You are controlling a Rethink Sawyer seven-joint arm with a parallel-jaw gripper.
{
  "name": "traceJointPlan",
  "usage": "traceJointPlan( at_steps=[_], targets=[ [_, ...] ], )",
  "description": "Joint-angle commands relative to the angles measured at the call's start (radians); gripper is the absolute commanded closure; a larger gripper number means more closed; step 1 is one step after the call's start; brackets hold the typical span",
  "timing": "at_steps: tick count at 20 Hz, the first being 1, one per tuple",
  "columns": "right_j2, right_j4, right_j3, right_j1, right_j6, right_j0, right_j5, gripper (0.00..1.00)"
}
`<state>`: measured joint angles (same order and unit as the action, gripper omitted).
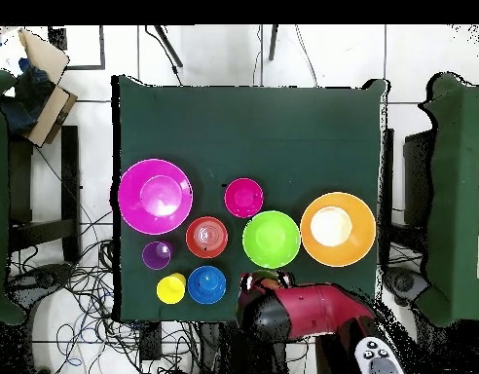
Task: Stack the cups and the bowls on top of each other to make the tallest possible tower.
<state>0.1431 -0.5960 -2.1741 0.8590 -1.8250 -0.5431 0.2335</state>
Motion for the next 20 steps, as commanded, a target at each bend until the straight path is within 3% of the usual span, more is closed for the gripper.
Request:
traceJointPlan(
  at_steps=[1,20],
  targets=[
    [0.13,0.031,0.082,-0.027,0.045,-0.055,0.112,0.0],
    [0.285,0.005,0.191,-0.068,0.163,-0.197,0.249,0.0]
  ],
)
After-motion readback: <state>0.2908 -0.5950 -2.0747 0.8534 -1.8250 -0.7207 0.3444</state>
